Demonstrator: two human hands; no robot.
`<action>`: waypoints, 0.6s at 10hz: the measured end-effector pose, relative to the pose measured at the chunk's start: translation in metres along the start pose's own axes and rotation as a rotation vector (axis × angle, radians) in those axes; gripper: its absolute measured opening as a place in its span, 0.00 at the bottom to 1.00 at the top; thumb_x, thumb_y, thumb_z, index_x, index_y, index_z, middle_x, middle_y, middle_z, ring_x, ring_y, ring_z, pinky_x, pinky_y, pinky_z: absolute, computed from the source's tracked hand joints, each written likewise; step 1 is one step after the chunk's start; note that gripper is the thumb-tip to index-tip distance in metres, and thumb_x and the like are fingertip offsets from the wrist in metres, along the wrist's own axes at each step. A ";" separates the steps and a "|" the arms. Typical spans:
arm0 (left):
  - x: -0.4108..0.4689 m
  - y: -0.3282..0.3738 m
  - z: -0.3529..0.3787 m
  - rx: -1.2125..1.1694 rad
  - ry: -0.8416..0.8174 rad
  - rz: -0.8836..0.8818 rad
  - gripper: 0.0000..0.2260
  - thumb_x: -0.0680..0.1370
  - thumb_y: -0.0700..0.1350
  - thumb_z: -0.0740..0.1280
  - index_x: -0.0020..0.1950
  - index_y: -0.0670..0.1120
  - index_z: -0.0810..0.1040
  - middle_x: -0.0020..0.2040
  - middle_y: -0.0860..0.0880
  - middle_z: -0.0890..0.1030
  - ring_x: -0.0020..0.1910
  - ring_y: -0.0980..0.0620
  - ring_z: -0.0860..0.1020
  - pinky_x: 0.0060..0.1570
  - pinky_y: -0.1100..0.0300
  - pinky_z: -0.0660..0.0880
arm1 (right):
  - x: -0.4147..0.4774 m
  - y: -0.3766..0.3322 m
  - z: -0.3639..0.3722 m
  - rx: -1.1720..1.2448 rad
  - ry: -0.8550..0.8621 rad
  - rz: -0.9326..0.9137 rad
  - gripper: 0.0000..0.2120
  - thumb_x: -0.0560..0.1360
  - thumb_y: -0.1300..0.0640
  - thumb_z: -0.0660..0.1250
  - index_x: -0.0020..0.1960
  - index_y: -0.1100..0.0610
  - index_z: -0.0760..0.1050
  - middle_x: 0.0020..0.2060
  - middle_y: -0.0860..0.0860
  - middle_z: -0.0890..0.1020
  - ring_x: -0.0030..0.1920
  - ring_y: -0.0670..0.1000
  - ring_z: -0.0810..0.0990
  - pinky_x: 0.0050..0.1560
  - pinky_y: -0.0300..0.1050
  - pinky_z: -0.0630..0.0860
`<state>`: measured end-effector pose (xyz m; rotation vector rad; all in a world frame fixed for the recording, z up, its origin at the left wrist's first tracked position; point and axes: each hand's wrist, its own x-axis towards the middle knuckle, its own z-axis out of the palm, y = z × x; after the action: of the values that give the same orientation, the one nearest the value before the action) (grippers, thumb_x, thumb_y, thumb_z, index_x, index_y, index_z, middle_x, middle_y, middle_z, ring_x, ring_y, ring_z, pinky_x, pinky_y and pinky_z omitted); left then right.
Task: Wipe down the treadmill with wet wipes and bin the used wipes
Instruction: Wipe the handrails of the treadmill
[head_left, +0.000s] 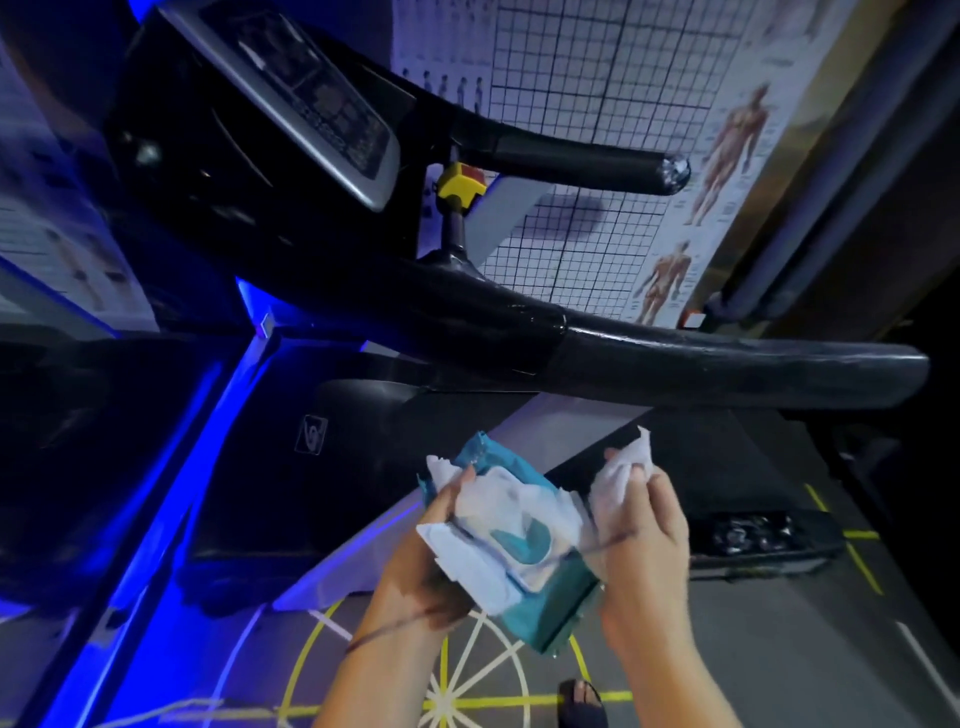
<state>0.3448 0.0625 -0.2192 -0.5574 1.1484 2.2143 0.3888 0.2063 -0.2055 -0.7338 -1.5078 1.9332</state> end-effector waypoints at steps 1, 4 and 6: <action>0.013 -0.003 0.007 -0.018 0.010 -0.109 0.08 0.85 0.46 0.64 0.53 0.44 0.79 0.33 0.48 0.86 0.29 0.52 0.85 0.37 0.55 0.79 | 0.013 -0.004 -0.004 0.006 0.036 -0.042 0.20 0.86 0.56 0.56 0.35 0.51 0.67 0.33 0.47 0.68 0.37 0.48 0.64 0.41 0.48 0.62; 0.052 -0.014 0.031 0.034 -0.022 -0.129 0.11 0.79 0.44 0.67 0.55 0.39 0.83 0.41 0.40 0.86 0.31 0.44 0.85 0.28 0.59 0.80 | 0.073 -0.003 -0.032 0.017 0.007 0.083 0.17 0.86 0.54 0.56 0.39 0.54 0.68 0.33 0.51 0.69 0.34 0.48 0.67 0.36 0.44 0.63; 0.078 -0.024 0.034 0.025 0.146 0.008 0.10 0.83 0.43 0.65 0.56 0.40 0.83 0.41 0.40 0.88 0.34 0.44 0.87 0.25 0.54 0.81 | 0.149 -0.018 -0.079 0.067 0.406 -0.025 0.13 0.81 0.58 0.56 0.38 0.51 0.66 0.33 0.47 0.68 0.32 0.45 0.66 0.36 0.45 0.64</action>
<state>0.2989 0.1256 -0.2618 -0.7146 1.2519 2.1924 0.3457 0.3702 -0.2152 -1.0017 -1.1916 1.6802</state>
